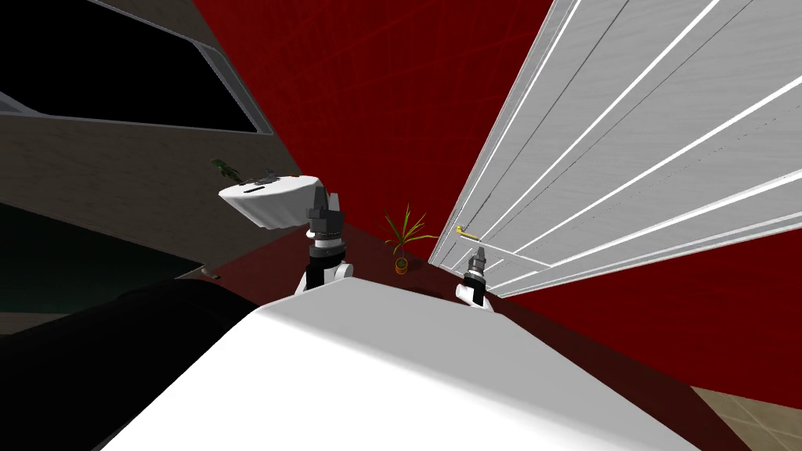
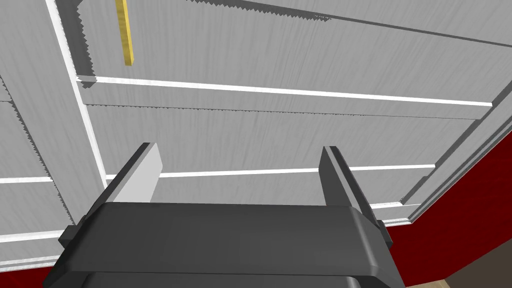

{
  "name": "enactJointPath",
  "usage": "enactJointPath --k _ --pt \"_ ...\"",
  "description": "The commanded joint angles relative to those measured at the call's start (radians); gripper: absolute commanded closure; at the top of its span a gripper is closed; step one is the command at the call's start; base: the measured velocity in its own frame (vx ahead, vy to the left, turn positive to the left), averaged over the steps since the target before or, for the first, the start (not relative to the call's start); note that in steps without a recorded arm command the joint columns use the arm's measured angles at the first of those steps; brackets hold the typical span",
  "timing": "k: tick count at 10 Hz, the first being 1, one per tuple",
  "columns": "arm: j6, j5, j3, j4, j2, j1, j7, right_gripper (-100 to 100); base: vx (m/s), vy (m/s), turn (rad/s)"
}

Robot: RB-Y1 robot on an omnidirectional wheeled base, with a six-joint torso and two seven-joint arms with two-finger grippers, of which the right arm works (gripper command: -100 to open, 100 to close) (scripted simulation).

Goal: Pull the door open

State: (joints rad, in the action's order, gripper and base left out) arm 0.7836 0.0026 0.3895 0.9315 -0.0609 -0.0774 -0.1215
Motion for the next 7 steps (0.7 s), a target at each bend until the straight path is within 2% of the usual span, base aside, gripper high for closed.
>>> enactJointPath --k 1,2,3,4,5,7 --pt "0.005 -0.002 0.010 -0.044 0.004 -0.018 0.000 -100 0.043 -0.044 0.058" --pt "0.011 -0.005 0.018 -0.075 0.006 -0.033 0.000 -100 0.051 -0.055 0.099" --pt "0.011 -0.005 0.018 -0.080 0.006 -0.033 0.000 -100 0.042 -0.048 0.042" --pt "0.017 -0.007 0.027 -0.116 0.009 -0.048 0.001 -100 0.044 -0.039 0.051" --pt "0.017 -0.007 0.027 -0.116 0.009 -0.048 0.001 -100 0.034 -0.030 0.035" --pt "0.028 -0.011 0.041 -0.178 0.014 -0.075 0.002 -100 0.046 -0.042 0.074"
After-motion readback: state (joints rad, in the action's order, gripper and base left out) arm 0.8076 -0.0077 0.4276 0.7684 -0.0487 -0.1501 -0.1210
